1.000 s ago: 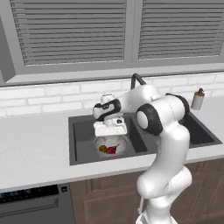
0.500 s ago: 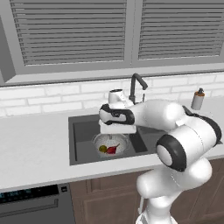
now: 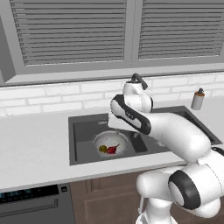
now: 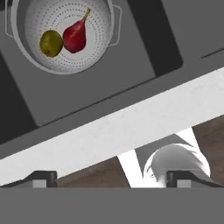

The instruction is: Put the colander in the sink, put the pear, kiwi in the colander, and turn on the sink faucet and pour water over the colander.

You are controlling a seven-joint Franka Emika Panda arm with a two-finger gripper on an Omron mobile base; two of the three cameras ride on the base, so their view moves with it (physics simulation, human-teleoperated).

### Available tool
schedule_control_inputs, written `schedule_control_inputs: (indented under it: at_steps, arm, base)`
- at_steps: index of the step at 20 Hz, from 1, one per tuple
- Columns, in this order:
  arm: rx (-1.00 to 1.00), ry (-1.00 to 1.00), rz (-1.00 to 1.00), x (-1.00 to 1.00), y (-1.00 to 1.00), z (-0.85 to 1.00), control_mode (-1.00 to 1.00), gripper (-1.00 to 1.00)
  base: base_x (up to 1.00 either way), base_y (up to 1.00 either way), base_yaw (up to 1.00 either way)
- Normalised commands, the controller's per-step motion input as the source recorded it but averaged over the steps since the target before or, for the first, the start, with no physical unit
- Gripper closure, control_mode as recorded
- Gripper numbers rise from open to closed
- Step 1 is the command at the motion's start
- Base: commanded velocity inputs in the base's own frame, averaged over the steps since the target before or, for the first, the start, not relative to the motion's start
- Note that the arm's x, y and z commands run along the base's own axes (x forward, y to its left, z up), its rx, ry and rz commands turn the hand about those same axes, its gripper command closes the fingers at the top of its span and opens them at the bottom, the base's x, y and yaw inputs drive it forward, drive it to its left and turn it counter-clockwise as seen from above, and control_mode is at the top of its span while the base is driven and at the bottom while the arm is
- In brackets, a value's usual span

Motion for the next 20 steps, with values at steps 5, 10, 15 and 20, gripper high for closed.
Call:
schedule_control_inputs:
  at_steps: [5,10,15,20]
  arm:
    - [0.04,0.0,-0.01,-0.4,-0.26,0.55,-1.0,-1.0]
    - [0.0,-0.06,0.05,-0.35,-0.26,0.53,-1.0,-1.0]
    - [0.0,-0.1,0.11,-0.18,-0.38,0.53,-1.0,-1.0]
    - [-0.02,-0.04,0.08,-0.07,-0.33,0.49,-1.0,-1.0]
  base:
    - [0.0,0.0,0.0]
    - [0.0,0.0,0.0]
    - [0.0,0.0,0.0]
    - [0.0,0.0,0.0]
